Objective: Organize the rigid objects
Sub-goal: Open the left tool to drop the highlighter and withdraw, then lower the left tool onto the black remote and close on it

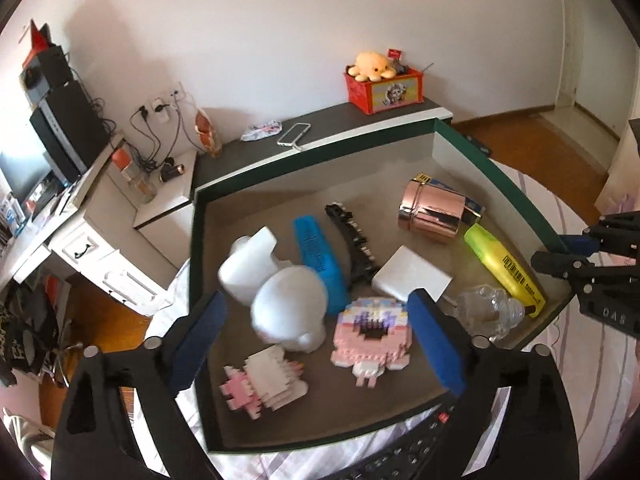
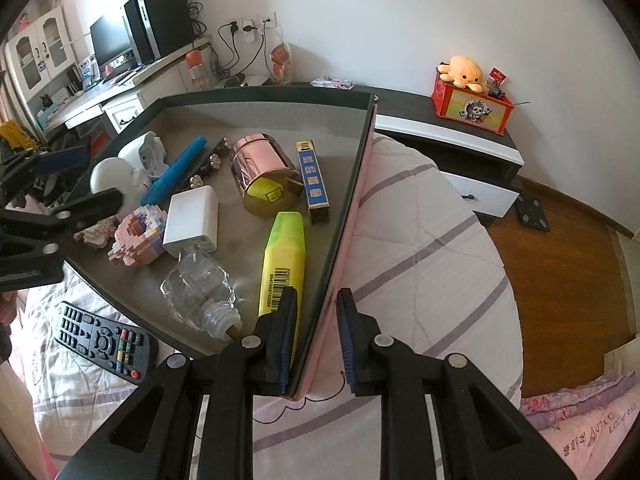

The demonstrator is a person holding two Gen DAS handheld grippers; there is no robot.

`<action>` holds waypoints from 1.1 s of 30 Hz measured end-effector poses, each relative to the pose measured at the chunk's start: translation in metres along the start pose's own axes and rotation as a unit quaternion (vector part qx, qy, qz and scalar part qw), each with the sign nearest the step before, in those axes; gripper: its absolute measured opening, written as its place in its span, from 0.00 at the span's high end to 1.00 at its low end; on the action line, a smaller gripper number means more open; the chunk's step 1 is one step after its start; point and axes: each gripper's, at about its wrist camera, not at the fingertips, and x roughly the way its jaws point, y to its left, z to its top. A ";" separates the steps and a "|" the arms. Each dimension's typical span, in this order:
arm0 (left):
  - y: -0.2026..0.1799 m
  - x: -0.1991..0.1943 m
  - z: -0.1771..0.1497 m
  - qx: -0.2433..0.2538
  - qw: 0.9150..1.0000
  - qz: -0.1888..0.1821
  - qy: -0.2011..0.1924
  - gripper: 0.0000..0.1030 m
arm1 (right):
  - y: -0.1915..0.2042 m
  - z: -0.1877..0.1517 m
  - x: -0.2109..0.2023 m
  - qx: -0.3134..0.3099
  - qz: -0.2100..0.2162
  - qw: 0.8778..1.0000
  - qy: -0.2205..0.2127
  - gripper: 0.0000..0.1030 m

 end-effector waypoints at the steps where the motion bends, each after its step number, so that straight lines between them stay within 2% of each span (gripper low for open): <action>1: 0.001 -0.003 -0.003 0.003 1.000 0.004 -0.002 0.06 | 0.000 0.000 0.000 0.001 0.000 1.000 0.002 0.80; 6: 0.008 -0.012 -0.018 0.015 1.000 0.017 -0.001 0.03 | 0.000 0.000 0.000 0.001 -0.003 1.000 0.006 0.80; 13: 0.020 -0.037 -0.046 0.011 1.000 0.002 -0.016 0.01 | 0.002 -0.002 -0.009 0.012 -0.011 1.000 -0.006 0.78; 14: 0.020 -0.041 -0.051 0.014 1.000 -0.003 -0.018 0.00 | 0.002 -0.004 -0.015 0.014 -0.009 1.000 -0.013 0.67; 15: 0.021 -0.046 -0.057 0.018 1.000 -0.007 -0.021 0.00 | 0.004 -0.007 -0.024 0.014 -0.015 0.999 -0.024 0.43; 16: 0.022 -0.051 -0.063 0.020 0.999 -0.007 -0.024 0.00 | 0.007 -0.011 -0.034 0.011 -0.023 0.999 -0.041 0.35; 17: 0.021 -0.055 -0.069 0.023 0.999 -0.006 -0.024 0.00 | 0.009 -0.015 -0.043 0.009 -0.028 0.998 -0.053 0.31; 20: 0.022 -0.065 -0.087 0.026 0.999 -0.015 -0.026 0.00 | 0.017 -0.029 -0.070 0.012 -0.022 0.996 -0.084 0.31; 25: 0.017 -0.065 -0.115 0.040 0.999 -0.028 -0.012 0.00 | 0.035 -0.060 -0.099 0.023 0.004 0.993 -0.114 0.23; 28: 0.009 -0.058 -0.129 0.044 0.998 -0.047 -0.002 0.00 | 0.045 -0.077 -0.098 0.033 0.026 0.993 -0.111 0.23; 31: 0.004 -0.047 -0.136 0.035 0.997 -0.070 0.010 0.00 | 0.049 -0.092 -0.080 0.055 0.064 0.993 -0.088 0.23; 33: 0.001 -0.038 -0.138 0.031 0.997 -0.067 0.018 0.00 | 0.054 -0.100 -0.069 0.065 0.055 0.994 -0.073 0.23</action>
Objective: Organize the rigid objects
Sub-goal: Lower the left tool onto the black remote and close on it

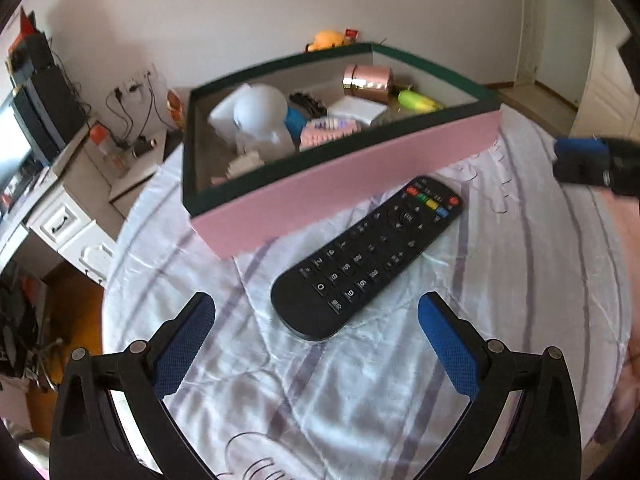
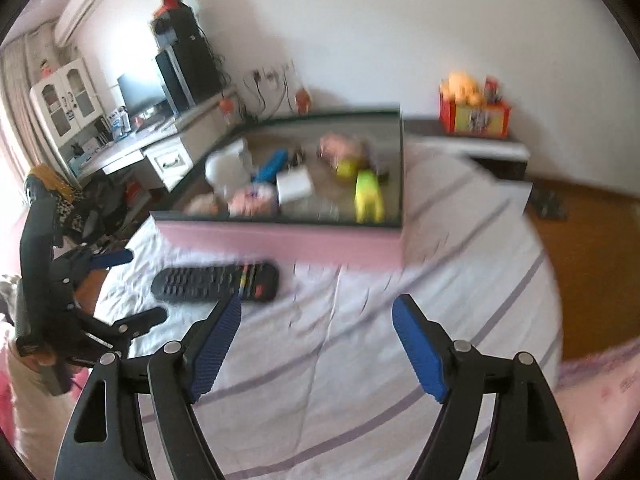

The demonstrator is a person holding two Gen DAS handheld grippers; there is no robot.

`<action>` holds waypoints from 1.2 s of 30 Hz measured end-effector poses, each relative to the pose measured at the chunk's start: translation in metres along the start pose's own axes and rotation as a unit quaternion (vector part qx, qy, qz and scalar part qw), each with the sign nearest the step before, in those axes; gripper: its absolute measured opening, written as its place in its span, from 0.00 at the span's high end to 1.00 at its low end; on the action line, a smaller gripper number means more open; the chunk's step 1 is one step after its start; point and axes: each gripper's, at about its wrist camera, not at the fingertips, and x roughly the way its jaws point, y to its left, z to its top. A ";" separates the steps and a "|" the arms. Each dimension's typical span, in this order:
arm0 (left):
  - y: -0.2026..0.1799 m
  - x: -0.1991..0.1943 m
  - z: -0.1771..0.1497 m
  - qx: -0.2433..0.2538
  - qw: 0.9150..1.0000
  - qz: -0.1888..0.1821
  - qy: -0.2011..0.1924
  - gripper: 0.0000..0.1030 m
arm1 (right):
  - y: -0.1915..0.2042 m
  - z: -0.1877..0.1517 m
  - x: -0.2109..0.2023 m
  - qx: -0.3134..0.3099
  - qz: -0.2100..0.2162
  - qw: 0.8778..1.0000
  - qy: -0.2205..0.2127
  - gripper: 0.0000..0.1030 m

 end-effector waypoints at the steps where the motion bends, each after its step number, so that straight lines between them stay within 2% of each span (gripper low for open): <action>1: -0.001 0.005 0.001 -0.001 1.000 0.003 0.005 0.00 | 0.000 -0.004 0.004 0.000 -0.005 1.000 0.004 0.23; 7: -0.004 0.023 0.001 -0.018 1.000 -0.011 0.016 0.01 | -0.004 -0.024 0.013 0.019 -0.007 1.000 0.022 0.23; 9: -0.006 0.023 0.000 -0.018 1.000 -0.022 0.014 0.09 | -0.005 -0.026 0.012 0.021 -0.008 0.999 0.023 0.23; 11: -0.011 0.020 0.000 -0.016 0.999 -0.031 0.011 0.26 | -0.007 -0.027 0.011 0.021 -0.013 0.999 0.022 0.23; 14: -0.021 0.012 -0.004 -0.003 0.999 -0.039 0.013 0.43 | -0.008 -0.028 0.010 0.022 -0.018 0.999 0.020 0.23; 18: -0.042 -0.002 -0.012 0.029 0.998 -0.055 0.016 0.43 | -0.013 -0.030 0.010 0.023 -0.026 0.999 0.021 0.23; 19: -0.045 -0.003 -0.013 0.031 0.998 -0.060 0.016 0.40 | -0.014 -0.030 0.011 0.024 -0.025 0.999 0.022 0.23; 22: -0.052 -0.002 -0.013 0.036 0.998 -0.059 0.011 0.23 | -0.017 -0.029 0.012 0.038 -0.019 0.999 0.019 0.23; 24: -0.052 0.004 -0.008 0.023 0.998 -0.057 0.013 0.22 | -0.013 -0.027 0.015 0.044 -0.001 0.999 0.018 0.23; 25: -0.050 0.005 -0.006 0.015 0.998 -0.059 0.011 0.27 | -0.009 -0.026 0.016 0.045 0.010 0.999 0.017 0.23; 26: -0.051 0.004 -0.005 0.009 0.998 -0.057 0.005 0.37 | -0.006 -0.025 0.018 0.046 0.018 0.999 0.018 0.23; 28: -0.056 0.004 -0.006 0.012 0.999 -0.044 0.001 0.46 | 0.001 -0.022 0.024 0.046 0.027 0.998 0.021 0.23; 32: -0.068 -0.003 -0.014 0.010 1.000 -0.001 -0.007 0.49 | 0.011 -0.020 0.032 0.050 0.037 0.998 0.023 0.23; 36: -0.079 -0.012 -0.024 0.010 1.000 0.001 -0.011 0.53 | 0.018 -0.023 0.037 0.062 0.054 0.996 0.023 0.23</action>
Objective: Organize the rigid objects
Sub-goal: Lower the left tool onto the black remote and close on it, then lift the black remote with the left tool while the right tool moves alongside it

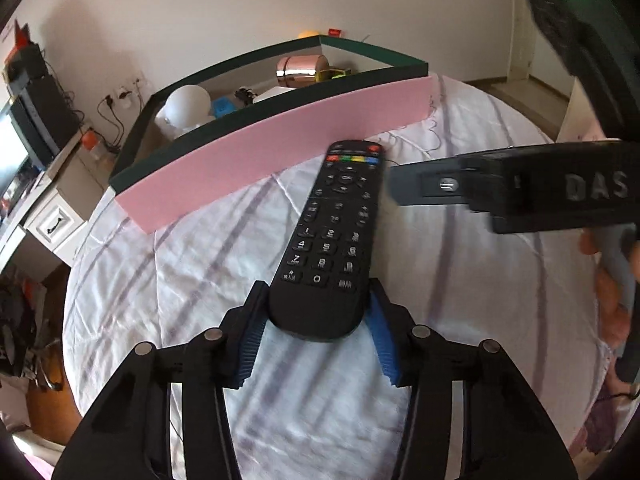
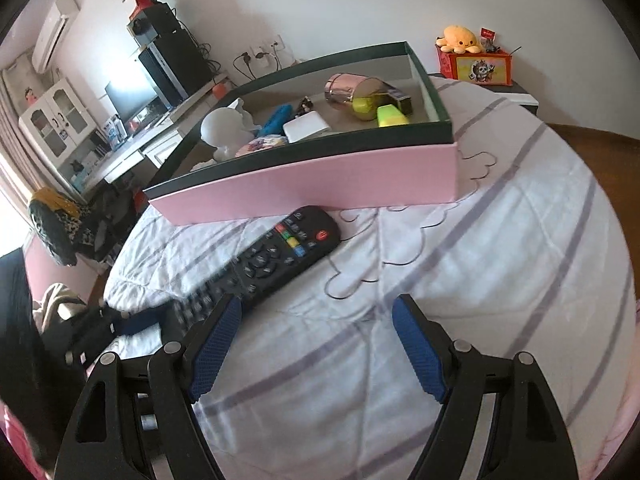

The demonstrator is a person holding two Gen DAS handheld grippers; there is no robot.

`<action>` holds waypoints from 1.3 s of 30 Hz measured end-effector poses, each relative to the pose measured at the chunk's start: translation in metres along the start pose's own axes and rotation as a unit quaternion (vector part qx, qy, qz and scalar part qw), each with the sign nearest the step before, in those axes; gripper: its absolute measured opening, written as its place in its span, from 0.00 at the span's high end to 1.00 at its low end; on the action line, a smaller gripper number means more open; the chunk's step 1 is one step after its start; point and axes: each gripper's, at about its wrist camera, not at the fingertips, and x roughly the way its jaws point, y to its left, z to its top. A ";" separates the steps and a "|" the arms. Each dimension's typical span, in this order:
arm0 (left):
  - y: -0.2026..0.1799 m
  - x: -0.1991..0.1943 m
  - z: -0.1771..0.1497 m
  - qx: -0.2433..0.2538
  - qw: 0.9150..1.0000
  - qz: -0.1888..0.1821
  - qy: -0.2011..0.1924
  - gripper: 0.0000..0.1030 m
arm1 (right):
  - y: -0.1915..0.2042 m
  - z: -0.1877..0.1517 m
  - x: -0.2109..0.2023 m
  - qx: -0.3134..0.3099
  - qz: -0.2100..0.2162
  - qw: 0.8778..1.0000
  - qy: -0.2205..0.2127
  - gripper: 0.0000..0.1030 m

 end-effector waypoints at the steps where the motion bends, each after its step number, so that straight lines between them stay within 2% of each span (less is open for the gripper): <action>1: 0.000 -0.001 -0.002 -0.002 1.000 -0.003 0.000 0.54 | 0.002 -0.001 0.001 -0.001 0.003 1.000 0.002 0.23; 4: 0.002 -0.005 -0.007 -0.019 1.000 -0.002 -0.005 0.53 | 0.010 -0.006 0.003 -0.004 0.014 1.000 0.004 0.29; 5: 0.003 -0.006 -0.008 -0.028 1.000 0.005 -0.007 0.51 | 0.013 -0.007 0.004 -0.003 0.022 1.000 0.003 0.36; 7: 0.008 -0.006 -0.009 -0.047 0.999 0.009 -0.005 0.47 | 0.017 -0.009 0.007 -0.005 0.029 1.000 0.009 0.42; 9: 0.011 -0.006 -0.011 -0.056 0.998 0.011 -0.006 0.41 | 0.022 -0.011 0.010 -0.006 0.036 0.999 0.012 0.44; 12: 0.012 -0.006 -0.012 -0.057 0.998 0.003 -0.009 0.41 | 0.028 -0.010 0.015 -0.007 0.048 0.999 0.016 0.47; 15: 0.011 -0.007 -0.014 -0.052 0.999 0.003 -0.011 0.41 | 0.036 -0.006 0.023 -0.014 0.056 0.998 0.021 0.64; 18: 0.013 -0.009 -0.017 -0.053 0.999 -0.005 -0.012 0.41 | 0.050 -0.006 0.028 -0.040 0.052 0.997 0.026 0.66; 22: 0.020 -0.011 -0.024 -0.063 0.998 -0.005 -0.012 0.34 | 0.067 -0.005 0.034 -0.069 0.053 0.996 0.033 0.66; 26: 0.031 -0.017 -0.032 -0.074 0.997 0.017 -0.012 0.35 | 0.085 -0.003 0.044 -0.090 0.068 0.992 0.048 0.67; 28: 0.038 -0.021 -0.038 -0.080 0.996 0.039 -0.012 0.36 | 0.097 -0.002 0.052 -0.099 0.085 0.990 0.060 0.69; 32: 0.065 -0.027 -0.050 -0.114 0.991 0.067 -0.008 0.54 | 0.126 0.000 0.067 -0.123 0.103 0.984 0.079 0.69; 37: 0.093 -0.024 -0.056 -0.147 0.987 0.067 0.000 0.52 | 0.157 -0.001 0.081 -0.155 0.126 0.975 0.101 0.69; 39: 0.098 -0.019 -0.051 -0.156 0.986 0.063 0.003 0.51 | 0.155 0.000 0.081 -0.152 0.128 0.975 0.104 0.69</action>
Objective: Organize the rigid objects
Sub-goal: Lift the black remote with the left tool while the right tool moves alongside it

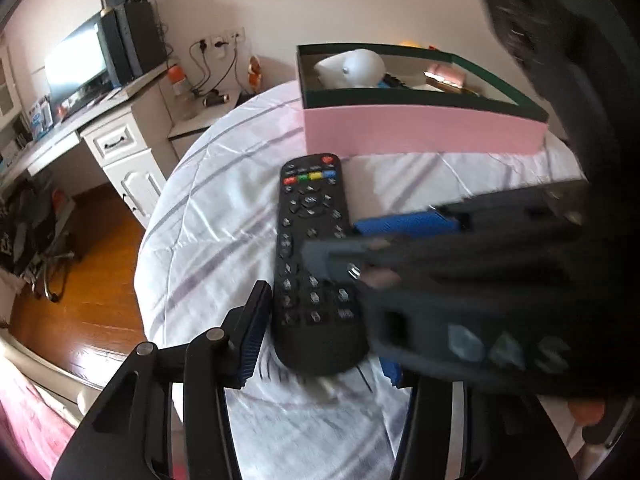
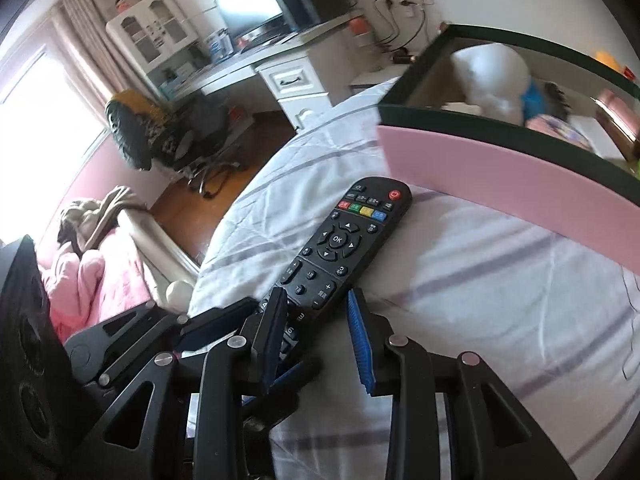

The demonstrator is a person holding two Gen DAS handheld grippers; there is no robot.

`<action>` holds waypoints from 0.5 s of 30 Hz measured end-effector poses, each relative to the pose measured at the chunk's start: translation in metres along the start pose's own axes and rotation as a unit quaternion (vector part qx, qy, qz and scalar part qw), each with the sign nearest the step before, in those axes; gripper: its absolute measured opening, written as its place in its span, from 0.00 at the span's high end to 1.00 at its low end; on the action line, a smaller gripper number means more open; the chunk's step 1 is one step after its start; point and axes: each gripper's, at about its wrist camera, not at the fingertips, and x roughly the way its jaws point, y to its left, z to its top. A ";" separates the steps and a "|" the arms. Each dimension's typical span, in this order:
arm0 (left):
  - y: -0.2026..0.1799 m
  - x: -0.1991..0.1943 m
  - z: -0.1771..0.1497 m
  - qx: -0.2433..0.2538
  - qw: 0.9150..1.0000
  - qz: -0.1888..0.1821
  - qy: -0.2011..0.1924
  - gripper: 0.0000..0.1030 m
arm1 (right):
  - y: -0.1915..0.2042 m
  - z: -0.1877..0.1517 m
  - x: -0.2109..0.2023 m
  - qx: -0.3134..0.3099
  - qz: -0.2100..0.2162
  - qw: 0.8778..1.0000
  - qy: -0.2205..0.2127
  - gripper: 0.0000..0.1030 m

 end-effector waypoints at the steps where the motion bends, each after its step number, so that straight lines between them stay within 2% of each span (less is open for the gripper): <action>1: 0.000 0.003 0.002 -0.004 1.000 0.000 0.000 0.52 | -0.002 -0.001 -0.002 0.002 -0.002 1.000 -0.002 0.69; 5: -0.011 0.014 0.010 -0.001 1.000 0.014 -0.005 0.56 | -0.016 -0.007 -0.010 0.022 -0.001 1.000 -0.010 0.69; 15: -0.019 0.017 0.017 0.006 0.999 0.036 -0.010 0.57 | -0.039 -0.014 -0.027 0.050 0.012 0.998 -0.024 0.68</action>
